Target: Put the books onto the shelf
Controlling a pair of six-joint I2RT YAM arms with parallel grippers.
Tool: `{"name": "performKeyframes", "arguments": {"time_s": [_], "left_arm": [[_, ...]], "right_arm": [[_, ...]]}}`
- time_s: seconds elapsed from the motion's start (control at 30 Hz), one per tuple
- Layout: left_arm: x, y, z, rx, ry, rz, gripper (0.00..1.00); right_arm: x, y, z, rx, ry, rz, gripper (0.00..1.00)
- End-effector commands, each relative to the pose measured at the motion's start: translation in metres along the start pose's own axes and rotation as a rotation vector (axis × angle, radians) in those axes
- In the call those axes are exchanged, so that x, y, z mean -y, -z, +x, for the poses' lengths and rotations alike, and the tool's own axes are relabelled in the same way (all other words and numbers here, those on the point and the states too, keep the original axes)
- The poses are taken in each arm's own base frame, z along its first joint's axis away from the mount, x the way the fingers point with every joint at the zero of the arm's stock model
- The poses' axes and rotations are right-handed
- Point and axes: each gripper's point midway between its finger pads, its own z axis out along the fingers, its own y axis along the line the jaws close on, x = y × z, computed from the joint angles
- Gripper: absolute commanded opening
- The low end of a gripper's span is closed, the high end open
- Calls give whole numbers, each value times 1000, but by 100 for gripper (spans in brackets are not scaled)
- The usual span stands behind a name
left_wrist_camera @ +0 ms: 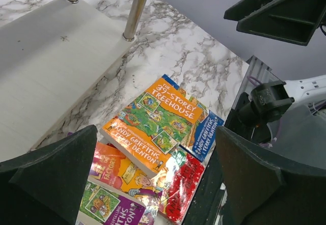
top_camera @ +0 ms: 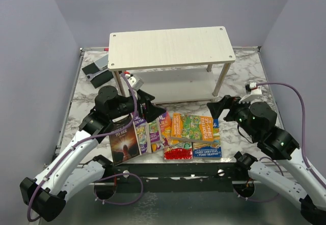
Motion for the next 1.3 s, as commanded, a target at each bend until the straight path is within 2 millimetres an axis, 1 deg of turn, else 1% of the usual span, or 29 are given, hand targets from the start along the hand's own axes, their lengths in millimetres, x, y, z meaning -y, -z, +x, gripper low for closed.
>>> {"name": "performKeyframes", "arguments": {"time_s": [0.0,0.1,0.17,0.33,0.47,0.6,0.67,0.73,0.9,1.0,1.1,1.27], "left_arm": [[5,-2,8,-25,24,42,99],[7,-3,10,-33,34,59,99],[6,-4,10,-31,41,59,99],[7,-10,18,-51,94,65,99],[5,-16,33,-95,181,58,99],[12,-25,45,-129,253,50,99],[12,-31,57,-154,288,21,99],[11,-38,71,-183,315,-12,99],[-5,-51,99,-230,376,-130,99],[-10,-60,115,-264,393,-169,99],[-20,-67,130,-299,410,-215,99],[-31,-77,158,-376,452,-265,99]], "right_arm": [[27,5,14,-67,-6,153,100],[42,2,30,-129,12,238,100],[47,1,43,-179,23,260,100],[41,-2,67,-260,20,212,98],[44,-2,88,-339,-9,235,95],[45,-3,112,-413,-53,242,93],[47,-3,117,-421,-97,273,93],[49,-4,126,-439,-136,294,92],[57,-9,157,-497,-229,363,91],[64,-11,172,-510,-254,391,90],[70,-13,180,-504,-264,410,89],[72,-17,189,-502,-281,407,86]]}}
